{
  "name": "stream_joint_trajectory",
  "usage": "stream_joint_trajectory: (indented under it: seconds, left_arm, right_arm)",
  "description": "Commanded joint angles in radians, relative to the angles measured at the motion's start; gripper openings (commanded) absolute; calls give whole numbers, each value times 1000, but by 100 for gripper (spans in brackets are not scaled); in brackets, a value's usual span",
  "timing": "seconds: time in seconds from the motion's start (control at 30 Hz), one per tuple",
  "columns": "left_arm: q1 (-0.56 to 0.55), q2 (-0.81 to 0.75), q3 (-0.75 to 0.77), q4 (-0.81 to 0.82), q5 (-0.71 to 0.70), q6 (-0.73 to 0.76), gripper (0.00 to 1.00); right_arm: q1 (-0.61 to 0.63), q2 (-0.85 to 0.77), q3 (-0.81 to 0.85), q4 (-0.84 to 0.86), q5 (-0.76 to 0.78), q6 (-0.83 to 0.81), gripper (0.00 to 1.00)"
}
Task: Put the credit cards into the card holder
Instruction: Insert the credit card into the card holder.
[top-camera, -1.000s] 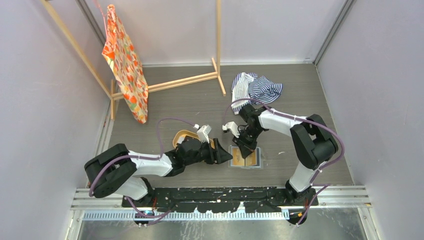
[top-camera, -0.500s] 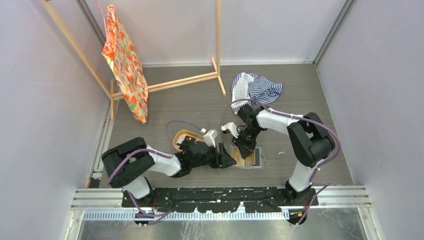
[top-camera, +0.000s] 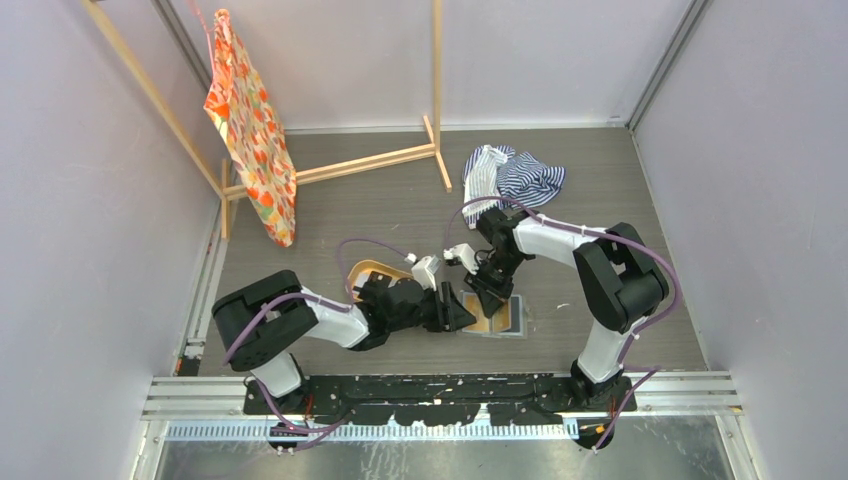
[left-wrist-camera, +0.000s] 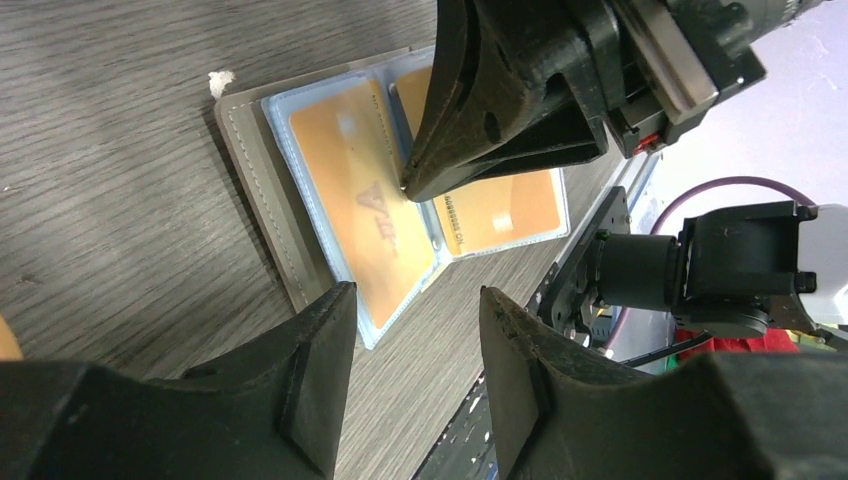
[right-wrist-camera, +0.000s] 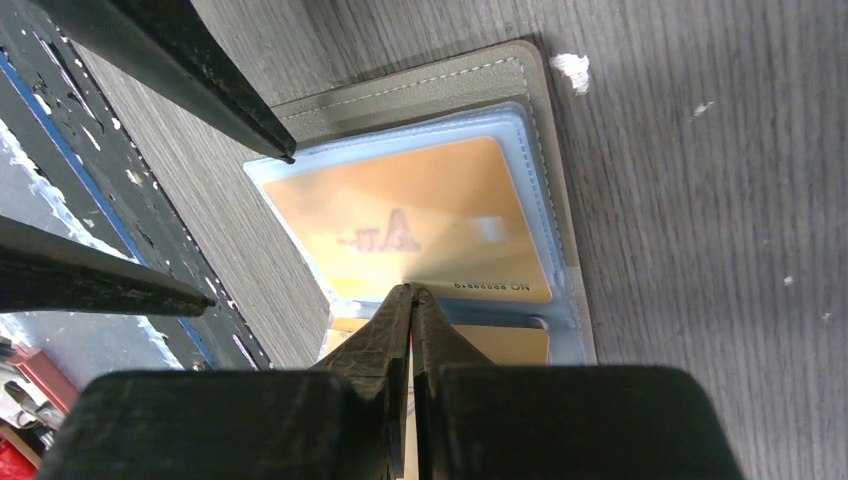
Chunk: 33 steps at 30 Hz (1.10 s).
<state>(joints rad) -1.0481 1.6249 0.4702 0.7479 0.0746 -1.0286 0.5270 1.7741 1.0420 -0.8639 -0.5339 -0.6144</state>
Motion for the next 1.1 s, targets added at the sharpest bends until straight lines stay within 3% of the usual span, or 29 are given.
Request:
stream_joint_trajectory:
  seconds: [0.0, 0.33, 1.07]
  left_arm:
    - [-3, 10, 41, -21, -12, 18, 50]
    - [-4, -19, 59, -121, -32, 43, 53]
    - [-4, -78, 66, -161, -14, 74, 60]
  right_arm:
    - [-5, 4, 26, -20, -1, -5, 8]
    - [-6, 10, 25, -21, -1, -2, 8]
    - [-6, 15, 29, -20, -3, 4, 10]
